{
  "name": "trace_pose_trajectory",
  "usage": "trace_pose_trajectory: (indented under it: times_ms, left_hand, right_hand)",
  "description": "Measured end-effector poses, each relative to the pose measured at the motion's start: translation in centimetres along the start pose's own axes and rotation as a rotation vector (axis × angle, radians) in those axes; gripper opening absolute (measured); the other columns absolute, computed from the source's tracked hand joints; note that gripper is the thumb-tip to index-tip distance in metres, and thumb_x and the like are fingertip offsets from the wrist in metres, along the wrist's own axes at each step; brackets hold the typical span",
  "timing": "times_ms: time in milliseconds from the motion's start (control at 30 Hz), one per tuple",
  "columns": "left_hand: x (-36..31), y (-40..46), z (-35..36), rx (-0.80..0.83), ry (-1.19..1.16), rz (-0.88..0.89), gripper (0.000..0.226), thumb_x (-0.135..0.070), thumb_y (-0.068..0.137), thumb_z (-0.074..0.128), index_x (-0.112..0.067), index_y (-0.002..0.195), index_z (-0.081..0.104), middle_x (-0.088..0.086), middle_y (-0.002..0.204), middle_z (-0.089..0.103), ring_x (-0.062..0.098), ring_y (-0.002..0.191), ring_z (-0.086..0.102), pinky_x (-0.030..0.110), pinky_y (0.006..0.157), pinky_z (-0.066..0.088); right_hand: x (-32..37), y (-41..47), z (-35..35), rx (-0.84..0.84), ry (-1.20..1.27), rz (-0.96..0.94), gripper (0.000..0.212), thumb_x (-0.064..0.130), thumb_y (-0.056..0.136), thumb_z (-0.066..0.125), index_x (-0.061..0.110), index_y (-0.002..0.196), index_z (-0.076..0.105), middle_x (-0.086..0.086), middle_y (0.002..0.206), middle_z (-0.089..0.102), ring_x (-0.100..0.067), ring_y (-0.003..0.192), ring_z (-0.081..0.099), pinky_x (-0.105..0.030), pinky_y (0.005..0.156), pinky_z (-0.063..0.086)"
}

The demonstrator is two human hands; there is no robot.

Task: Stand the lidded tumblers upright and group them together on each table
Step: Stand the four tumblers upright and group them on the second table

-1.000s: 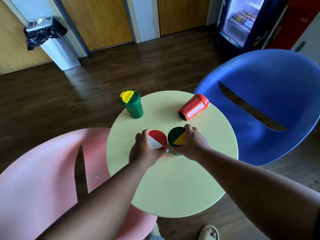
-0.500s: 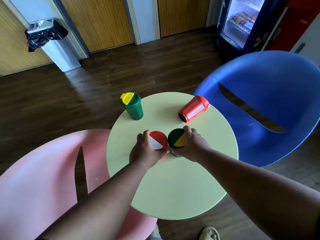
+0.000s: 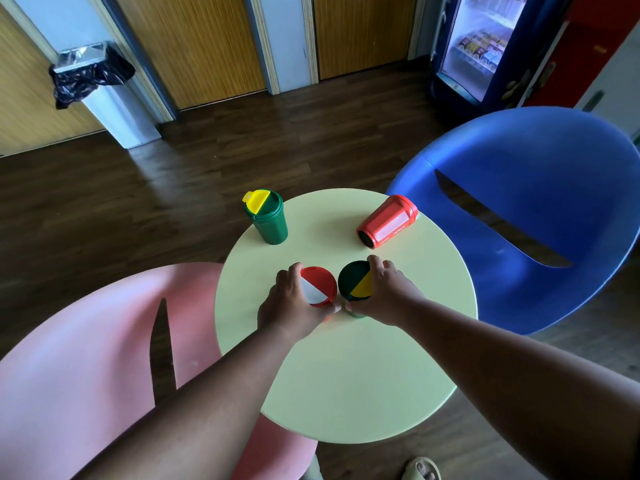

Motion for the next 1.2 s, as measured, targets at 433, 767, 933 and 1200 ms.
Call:
trace_pose_trajectory:
  times_ms: [433, 767, 933, 1200]
  left_hand:
    - [-2.8, 3.9, -3.6, -0.039, 0.044, 0.308, 0.053, -0.061, 0.088, 0.060, -0.026, 0.129, 0.056, 0.001, 0.132, 0.054, 0.023, 0.122, 0.052, 0.037, 0.093, 0.048]
    - [-9.5, 9.5, -1.8, 0.109, 0.031, 0.381, 0.047, -0.048, 0.088, 0.068, -0.026, 0.129, 0.059, 0.000, 0.132, 0.060, 0.021, 0.118, 0.058, 0.034, 0.092, 0.050]
    - [-13.2, 13.4, 1.3, 0.199, 0.069, 0.254, 0.056, -0.049, 0.085, 0.069, -0.026, 0.134, 0.056, -0.001, 0.135, 0.057, 0.019, 0.121, 0.057, 0.030, 0.093, 0.047]
    - [-16.8, 19.3, 6.2, 0.270, 0.091, 0.100, 0.072, -0.056, 0.081, 0.069, -0.031, 0.145, 0.045, -0.001, 0.145, 0.052, 0.021, 0.129, 0.053, 0.034, 0.101, 0.045]
  right_hand:
    - [-0.3, 0.7, -3.5, -0.138, 0.142, 0.206, 0.071, 0.066, 0.090, 0.048, 0.020, 0.143, 0.039, -0.010, 0.135, 0.051, -0.029, 0.119, 0.054, -0.038, 0.086, 0.051]
    - [-6.2, 5.3, -6.7, -0.135, 0.337, 0.308, 0.053, 0.049, 0.092, 0.058, 0.016, 0.132, 0.052, -0.006, 0.118, 0.065, -0.021, 0.089, 0.060, -0.026, 0.060, 0.039]
    - [-10.0, 10.2, -7.7, -0.063, 0.599, 0.383, 0.045, 0.049, 0.082, 0.059, 0.008, 0.100, 0.062, -0.006, 0.087, 0.065, -0.024, 0.082, 0.063, -0.047, 0.087, 0.057]
    - [-13.7, 16.4, -7.0, 0.094, 0.977, 0.537, 0.034, 0.040, 0.094, 0.056, 0.008, 0.105, 0.057, -0.014, 0.110, 0.064, -0.026, 0.095, 0.067, -0.040, 0.089, 0.059]
Point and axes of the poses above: each hand's wrist, its own y-axis towards the middle knuckle, its own z-axis out of the palm, x = y × z, the point moved 2 cm from there along y, towards the middle knuckle
